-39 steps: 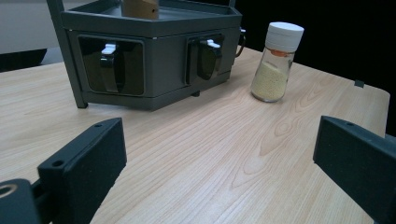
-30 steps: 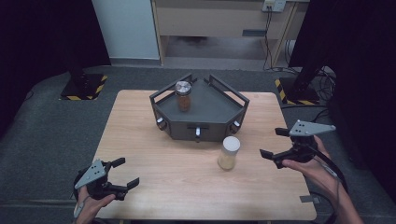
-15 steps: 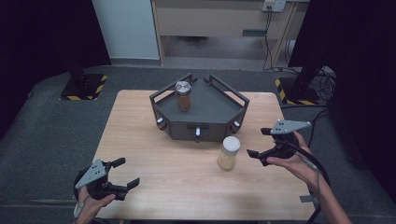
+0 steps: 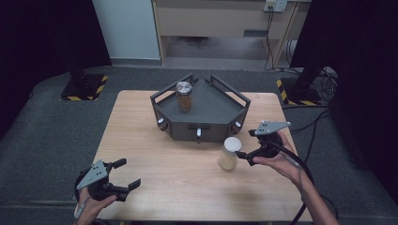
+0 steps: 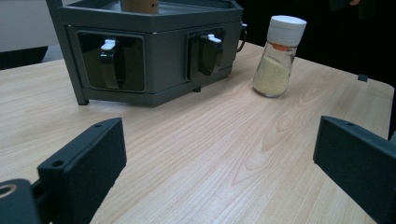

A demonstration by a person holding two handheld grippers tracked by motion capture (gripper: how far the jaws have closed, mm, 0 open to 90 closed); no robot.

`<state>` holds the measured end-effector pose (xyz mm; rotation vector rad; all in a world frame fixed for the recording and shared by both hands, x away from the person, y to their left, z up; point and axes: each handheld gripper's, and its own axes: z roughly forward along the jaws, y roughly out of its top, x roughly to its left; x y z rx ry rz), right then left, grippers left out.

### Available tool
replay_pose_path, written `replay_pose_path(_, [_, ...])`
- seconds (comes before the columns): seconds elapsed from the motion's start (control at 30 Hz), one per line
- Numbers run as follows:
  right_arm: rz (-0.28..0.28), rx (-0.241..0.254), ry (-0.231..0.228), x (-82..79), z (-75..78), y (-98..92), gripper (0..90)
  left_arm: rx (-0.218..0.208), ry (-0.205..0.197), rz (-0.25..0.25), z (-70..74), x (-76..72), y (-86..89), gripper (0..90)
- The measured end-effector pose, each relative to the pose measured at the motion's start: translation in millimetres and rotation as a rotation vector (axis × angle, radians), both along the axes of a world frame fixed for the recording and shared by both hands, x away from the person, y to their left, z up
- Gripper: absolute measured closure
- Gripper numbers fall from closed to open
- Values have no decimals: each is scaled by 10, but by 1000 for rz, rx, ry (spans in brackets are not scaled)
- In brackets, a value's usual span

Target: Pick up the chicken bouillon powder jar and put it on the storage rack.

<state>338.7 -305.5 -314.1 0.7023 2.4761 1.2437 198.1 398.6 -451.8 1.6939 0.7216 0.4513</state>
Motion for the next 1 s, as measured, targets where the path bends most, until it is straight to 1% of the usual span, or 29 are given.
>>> replay_pose_path(0.3, [8,-9,27,133,-140,132,35,5,0,-2,3,1,-7,13])
replay_pose_path(0.4, [13,-19,37,170,-178,176,39,3,-1,-1,2,0,-5,13])
replay_pose_path(0.47, [11,-29,34,181,-200,207,47,4,-1,-2,2,0,-5,13])
replay_pose_path(0.6, [18,-28,48,241,-256,238,72,5,-1,-3,3,1,-6,13])
replay_pose_path(0.63, [18,-39,51,254,-259,260,81,5,-1,-3,3,0,-6,13])
replay_pose_path(0.67, [21,-47,45,260,-268,277,95,5,-1,-2,3,-1,-6,13])
replay_pose_path(0.77, [20,-38,46,290,-302,291,144,5,-3,-3,4,-2,-6,13])
replay_pose_path(0.87, [37,-40,49,329,-325,291,224,4,-2,-3,3,-2,-5,13])
replay_pose_path(0.9, [45,-44,48,337,-329,290,273,4,-1,-3,4,-1,-4,13])
replay_pose_path(0.93, [58,-49,44,346,-331,287,301,4,-1,-2,3,-1,-4,13])
replay_pose_path(0.97, [59,-57,34,339,-332,292,313,4,-1,-2,4,1,-4,13])
replay_pose_path(1.0, [63,-52,36,344,-337,286,338,4,0,-3,4,2,-5,13])
